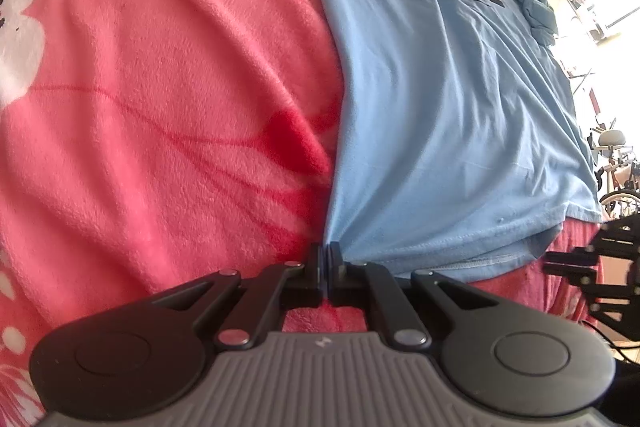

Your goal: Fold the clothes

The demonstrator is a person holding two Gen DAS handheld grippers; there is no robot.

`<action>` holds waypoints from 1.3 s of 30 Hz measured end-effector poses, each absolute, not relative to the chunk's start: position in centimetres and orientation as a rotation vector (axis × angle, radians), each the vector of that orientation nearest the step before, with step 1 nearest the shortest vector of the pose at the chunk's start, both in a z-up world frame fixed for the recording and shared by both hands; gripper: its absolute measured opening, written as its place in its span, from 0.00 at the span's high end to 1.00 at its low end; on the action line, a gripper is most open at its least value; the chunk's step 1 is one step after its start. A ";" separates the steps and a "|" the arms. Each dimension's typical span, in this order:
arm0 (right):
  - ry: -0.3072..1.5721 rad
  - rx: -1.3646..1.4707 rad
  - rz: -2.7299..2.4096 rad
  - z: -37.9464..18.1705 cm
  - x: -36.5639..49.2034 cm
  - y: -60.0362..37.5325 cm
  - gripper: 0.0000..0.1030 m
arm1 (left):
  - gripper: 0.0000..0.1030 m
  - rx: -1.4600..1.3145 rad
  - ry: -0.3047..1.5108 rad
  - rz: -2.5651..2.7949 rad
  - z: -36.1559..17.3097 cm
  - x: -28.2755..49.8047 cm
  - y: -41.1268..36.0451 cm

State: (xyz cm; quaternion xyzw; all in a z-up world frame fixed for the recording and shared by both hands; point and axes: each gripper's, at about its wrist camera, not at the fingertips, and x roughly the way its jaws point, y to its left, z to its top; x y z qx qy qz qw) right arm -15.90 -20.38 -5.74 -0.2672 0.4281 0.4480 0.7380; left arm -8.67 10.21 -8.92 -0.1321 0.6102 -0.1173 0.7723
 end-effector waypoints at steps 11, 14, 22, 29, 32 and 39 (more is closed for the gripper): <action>1.030 0.378 0.149 -5.4 -16.0 -38.7 0.88 | 0.97 -0.292 1.331 -0.229 -9.2 -9.3 9.8; 0.969 0.654 -0.051 -6.3 -17.6 -43.7 0.87 | 0.97 -0.289 1.330 -0.226 -9.1 -9.4 9.9; 0.929 0.745 -0.149 -7.9 -18.5 -46.1 0.73 | 0.97 -0.278 1.329 -0.217 -9.2 -9.3 9.8; 0.958 0.731 -0.128 -9.6 -17.0 -46.3 0.71 | 0.97 -0.263 1.326 -0.209 -9.3 -9.2 9.5; 0.966 0.690 -0.076 -9.6 -16.7 -46.1 0.80 | 0.97 -0.270 1.329 -0.201 -9.4 -9.0 9.4; 0.934 0.690 -0.063 -6.8 -17.7 -47.5 0.98 | 0.97 -0.252 1.332 -0.205 -9.6 -8.9 9.8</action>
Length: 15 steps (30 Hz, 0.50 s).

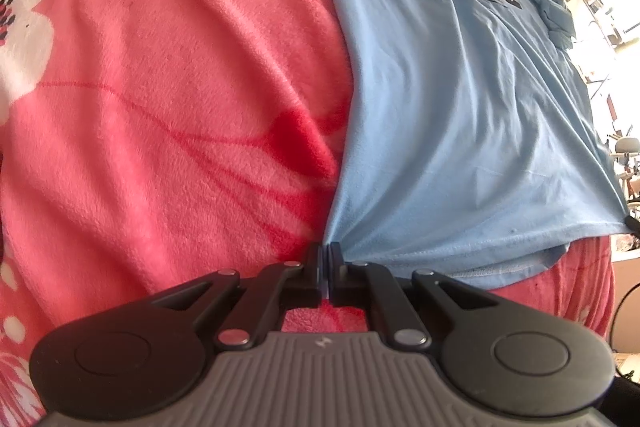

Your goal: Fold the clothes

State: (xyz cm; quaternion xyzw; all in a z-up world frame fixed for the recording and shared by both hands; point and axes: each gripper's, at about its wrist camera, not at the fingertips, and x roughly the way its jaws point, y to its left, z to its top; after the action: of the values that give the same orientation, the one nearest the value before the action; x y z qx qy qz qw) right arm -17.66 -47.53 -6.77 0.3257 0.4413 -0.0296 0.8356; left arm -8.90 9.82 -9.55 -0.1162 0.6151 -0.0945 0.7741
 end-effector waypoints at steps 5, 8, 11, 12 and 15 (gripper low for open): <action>0.985 0.716 -0.114 -6.2 -17.5 -48.7 0.98 | 0.97 -0.220 1.332 -0.209 -9.4 -8.9 9.7; 1.007 0.725 -0.147 -6.5 -16.8 -49.0 0.98 | 0.97 -0.219 1.333 -0.207 -9.4 -8.9 9.8; 1.014 0.730 -0.180 -7.2 -16.2 -49.0 0.95 | 0.97 -0.217 1.332 -0.203 -9.2 -8.9 9.6; 1.009 0.733 -0.194 -7.4 -16.1 -49.1 0.95 | 0.97 -0.217 1.333 -0.204 -9.2 -8.9 9.6; 0.968 0.710 -0.208 -7.3 -16.4 -49.2 0.92 | 0.97 -0.218 1.335 -0.204 -9.1 -9.0 9.8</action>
State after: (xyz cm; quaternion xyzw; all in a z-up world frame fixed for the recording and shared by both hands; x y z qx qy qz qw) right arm -16.39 -49.15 -7.32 0.3334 0.4548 -0.0977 0.8201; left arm -9.01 9.81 -9.13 -0.1007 0.6165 -0.0944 0.7752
